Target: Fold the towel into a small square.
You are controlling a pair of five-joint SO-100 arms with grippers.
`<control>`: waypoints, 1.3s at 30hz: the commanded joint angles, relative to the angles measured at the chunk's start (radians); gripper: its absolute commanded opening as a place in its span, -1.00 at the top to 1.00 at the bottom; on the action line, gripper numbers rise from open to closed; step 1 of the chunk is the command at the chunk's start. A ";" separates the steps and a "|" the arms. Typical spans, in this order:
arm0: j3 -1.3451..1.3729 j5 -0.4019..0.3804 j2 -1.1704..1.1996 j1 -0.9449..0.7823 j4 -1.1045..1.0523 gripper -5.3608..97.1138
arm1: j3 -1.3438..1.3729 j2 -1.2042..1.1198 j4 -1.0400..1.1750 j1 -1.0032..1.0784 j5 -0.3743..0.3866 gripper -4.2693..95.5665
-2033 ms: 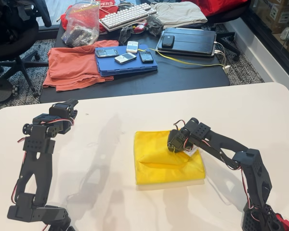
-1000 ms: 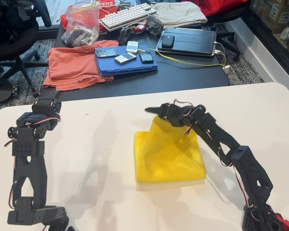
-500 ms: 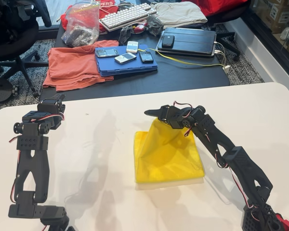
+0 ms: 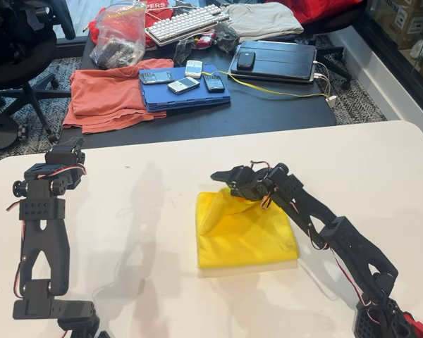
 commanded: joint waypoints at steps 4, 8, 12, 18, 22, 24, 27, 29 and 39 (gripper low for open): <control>-0.023 -0.261 -0.017 -0.021 -0.011 0.37 | -0.031 0.011 -0.006 -0.005 0.002 0.64; -0.011 -0.454 -0.038 -0.028 0.018 0.43 | -0.031 0.012 -0.006 -0.005 0.002 0.64; -0.023 -0.459 -0.029 -0.005 -0.037 0.50 | -0.031 0.012 -0.006 -0.005 0.002 0.64; -0.025 -0.434 -0.029 0.043 -0.106 0.41 | -0.031 0.005 -0.006 -0.006 0.002 0.64; -0.025 -0.499 -0.034 0.072 -0.239 0.34 | -0.031 -0.003 -0.006 -0.005 0.002 0.64; -0.006 -0.494 -0.040 0.084 -0.264 0.35 | -0.031 -0.003 -0.006 -0.005 0.002 0.64; 0.012 -0.486 -0.049 0.035 -0.178 0.36 | -0.031 -0.003 -0.006 -0.006 0.002 0.64; 0.012 -0.474 -0.049 0.026 -0.147 0.36 | -0.031 -0.003 -0.006 -0.006 0.002 0.64; 0.000 -0.453 -0.049 0.074 -0.138 0.36 | -0.031 -0.003 -0.006 -0.051 0.002 0.64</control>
